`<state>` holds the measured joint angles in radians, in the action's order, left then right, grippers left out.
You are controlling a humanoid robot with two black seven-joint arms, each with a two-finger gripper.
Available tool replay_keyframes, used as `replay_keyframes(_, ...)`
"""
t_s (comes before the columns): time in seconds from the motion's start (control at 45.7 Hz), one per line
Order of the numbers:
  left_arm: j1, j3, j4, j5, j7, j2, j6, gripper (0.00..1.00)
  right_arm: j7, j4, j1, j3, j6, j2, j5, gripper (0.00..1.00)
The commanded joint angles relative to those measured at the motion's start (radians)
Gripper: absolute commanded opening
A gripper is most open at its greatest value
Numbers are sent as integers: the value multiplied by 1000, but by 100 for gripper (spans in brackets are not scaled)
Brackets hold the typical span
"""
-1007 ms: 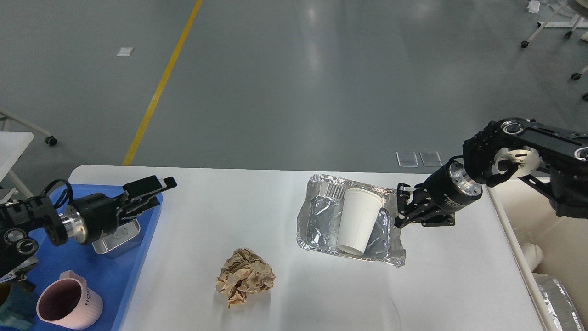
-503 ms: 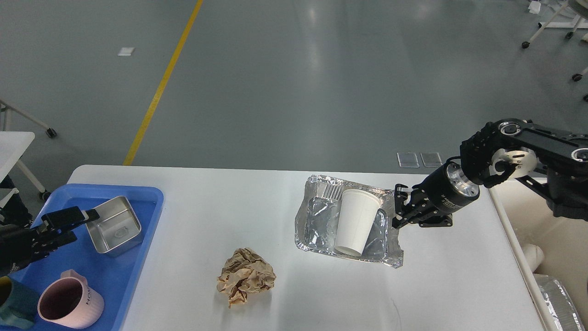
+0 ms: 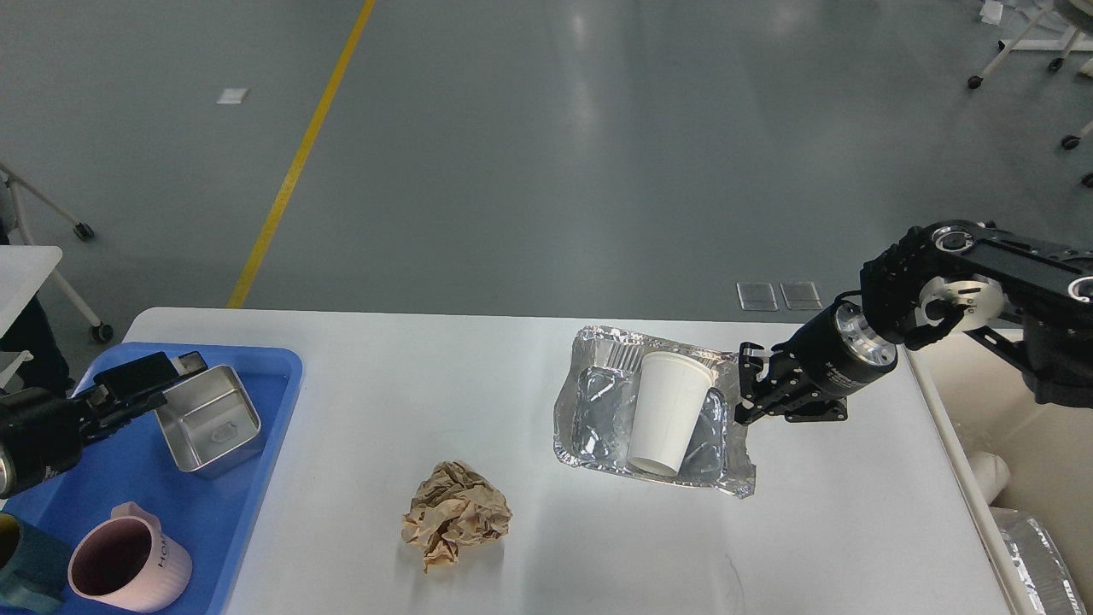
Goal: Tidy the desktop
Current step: 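Retract the left gripper back toward the blue tub, then reach the left gripper to the crumpled brown paper and grasp it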
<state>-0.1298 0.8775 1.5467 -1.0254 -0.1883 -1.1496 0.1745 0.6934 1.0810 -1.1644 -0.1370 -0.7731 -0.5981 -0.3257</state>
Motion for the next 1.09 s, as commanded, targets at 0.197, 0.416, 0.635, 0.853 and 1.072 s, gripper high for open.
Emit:
replay_keyframes(0.197, 12, -15, 216, 1, 7, -88, -87, 89, 0, 2, 2, 4, 0, -9, -3, 0)
replay_keyframes(0.416, 21, -45, 216, 2, 9, -130, -47, 90, 0, 0, 6, 4, 0, -2, -12, 0)
replay_keyframes(0.635, 21, -45, 216, 1, 18, -127, 0, 91, 0, 2, 6, 2, 0, -9, -12, 0)
replay_keyframes(0.853, 24, -45, 214, 2, 23, -114, 0, 91, 0, 2, 8, 2, 0, -9, -13, 0)
replay_keyframes(1.072, -75, -75, 93, -35, 73, 49, 84, 91, 0, 4, 8, 0, 0, -8, -12, 0)
